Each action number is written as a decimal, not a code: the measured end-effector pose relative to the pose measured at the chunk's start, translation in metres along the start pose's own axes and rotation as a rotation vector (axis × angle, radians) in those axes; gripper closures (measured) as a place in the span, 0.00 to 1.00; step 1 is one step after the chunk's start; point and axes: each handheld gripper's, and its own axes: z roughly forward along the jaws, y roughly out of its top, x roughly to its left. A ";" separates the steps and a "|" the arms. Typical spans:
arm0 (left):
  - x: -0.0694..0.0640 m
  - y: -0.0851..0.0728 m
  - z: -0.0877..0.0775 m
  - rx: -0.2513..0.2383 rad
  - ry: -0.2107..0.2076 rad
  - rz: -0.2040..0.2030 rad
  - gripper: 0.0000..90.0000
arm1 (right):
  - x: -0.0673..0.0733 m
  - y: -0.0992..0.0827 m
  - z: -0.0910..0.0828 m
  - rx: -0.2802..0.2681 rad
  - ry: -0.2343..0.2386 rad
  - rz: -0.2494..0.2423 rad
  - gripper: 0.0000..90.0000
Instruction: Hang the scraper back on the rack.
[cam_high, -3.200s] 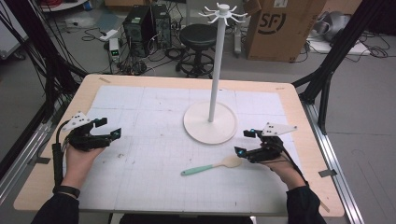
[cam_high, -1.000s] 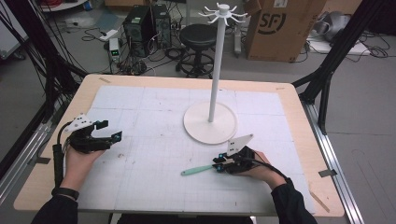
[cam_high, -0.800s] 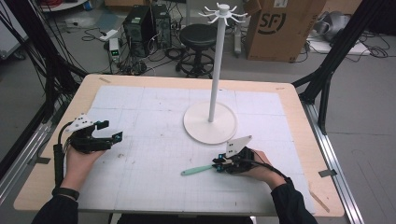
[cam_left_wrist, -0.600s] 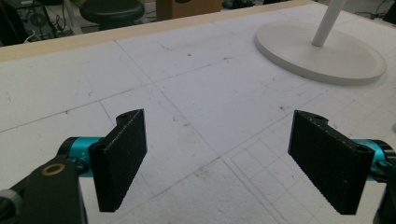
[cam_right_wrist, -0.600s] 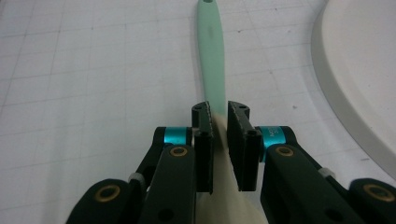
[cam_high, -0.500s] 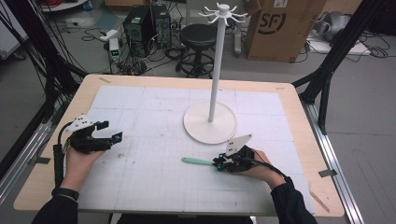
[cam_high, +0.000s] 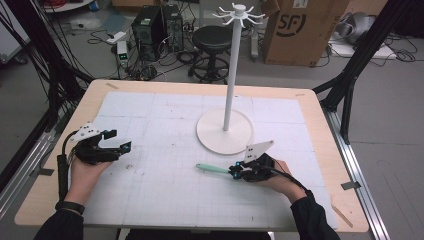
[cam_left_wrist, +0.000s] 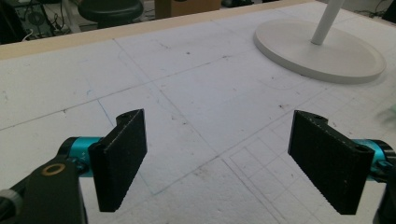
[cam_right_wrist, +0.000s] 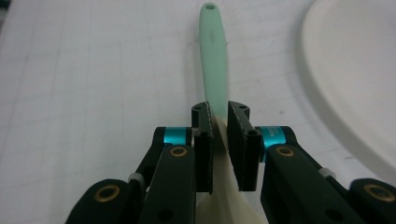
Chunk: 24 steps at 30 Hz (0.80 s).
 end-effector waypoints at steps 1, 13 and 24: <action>0.000 0.000 0.000 0.000 0.000 0.000 0.22 | -0.001 0.001 -0.005 -0.014 -0.002 0.007 0.90; 0.000 0.000 0.000 0.003 -0.015 -0.002 0.22 | -0.011 0.034 -0.089 -0.214 -0.112 0.123 0.90; 0.000 0.000 -0.002 0.003 -0.015 -0.008 0.22 | -0.022 0.091 -0.202 -0.340 -0.241 0.134 0.90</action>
